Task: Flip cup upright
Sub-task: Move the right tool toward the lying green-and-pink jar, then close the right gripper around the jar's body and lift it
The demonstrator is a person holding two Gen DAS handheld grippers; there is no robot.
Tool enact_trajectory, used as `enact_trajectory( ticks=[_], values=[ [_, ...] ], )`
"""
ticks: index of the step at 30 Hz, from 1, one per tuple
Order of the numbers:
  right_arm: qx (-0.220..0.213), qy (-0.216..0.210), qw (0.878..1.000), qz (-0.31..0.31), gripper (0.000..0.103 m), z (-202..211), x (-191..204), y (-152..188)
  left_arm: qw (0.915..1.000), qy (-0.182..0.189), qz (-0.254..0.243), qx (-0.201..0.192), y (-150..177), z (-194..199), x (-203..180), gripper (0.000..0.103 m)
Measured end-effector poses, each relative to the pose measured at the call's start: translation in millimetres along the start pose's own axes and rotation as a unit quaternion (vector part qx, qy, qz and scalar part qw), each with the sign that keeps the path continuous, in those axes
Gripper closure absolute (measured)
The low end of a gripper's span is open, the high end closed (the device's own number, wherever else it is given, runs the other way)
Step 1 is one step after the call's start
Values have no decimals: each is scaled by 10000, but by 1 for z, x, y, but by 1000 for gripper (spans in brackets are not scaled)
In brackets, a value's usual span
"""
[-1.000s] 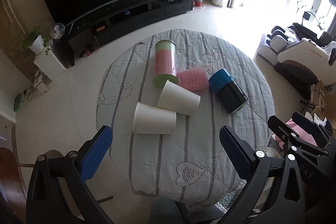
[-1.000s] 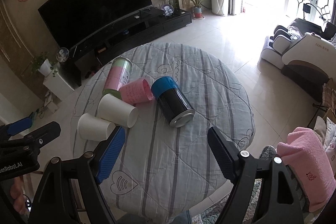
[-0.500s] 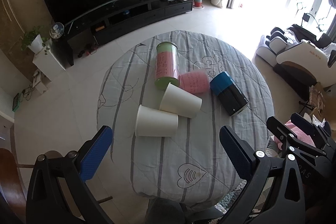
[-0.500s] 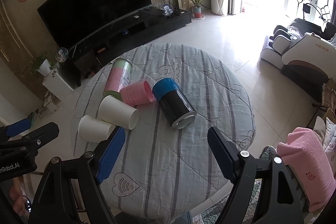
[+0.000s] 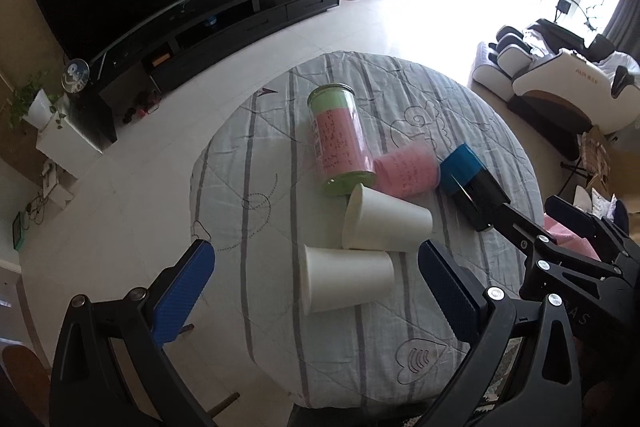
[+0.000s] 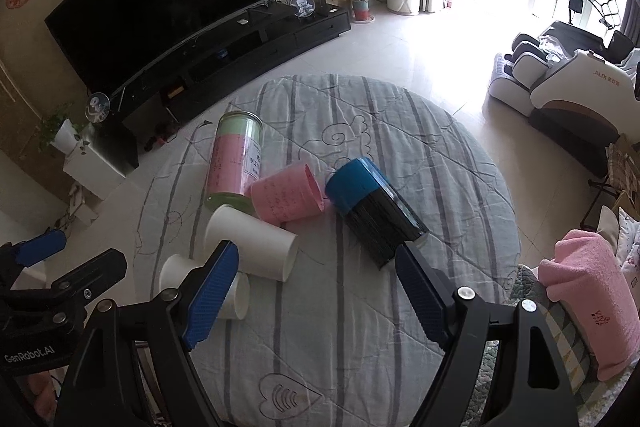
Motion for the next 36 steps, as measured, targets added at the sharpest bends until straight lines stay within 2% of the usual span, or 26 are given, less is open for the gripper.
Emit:
enact_trajectory(
  ticks=[9,19,23,28,29,30,33,36],
  values=[
    [115,80,9998,128,21,-37,66,-45,9998,-19,147,106,-41,-16,73,0],
    [528,-110,9970,559,21,-91,132,-74,9979,-138,580,255,-65,-37,126,0],
    [751,-82,9943,746,21,-122,152,-73,9963,-188,772,331,-64,-47,141,0],
    [1401,-2,9862,883,22,-167,165,-52,9935,-215,994,519,-54,-62,157,0],
    [1526,90,9836,960,33,-175,168,-47,9925,-222,1049,584,-52,-64,160,0],
    [1596,129,9829,906,33,-179,167,-44,9916,-208,1105,639,-50,-66,161,0],
    [1589,-243,9848,654,33,-171,170,-48,9915,-128,1166,568,-52,-63,161,0],
    [1487,-130,9863,706,33,-165,164,-50,9924,-127,1114,512,-54,-61,159,0]
  ],
)
Point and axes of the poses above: each gripper's, at about its wrist camera, not at the fingertips, and z roughly against the way its jaws point, x to its left, y to its underside, the point moved 10 cm from there along -z, roughly the way its jaws point, and after that the axes turned 15 degrees about y, right-handed, at the moved point
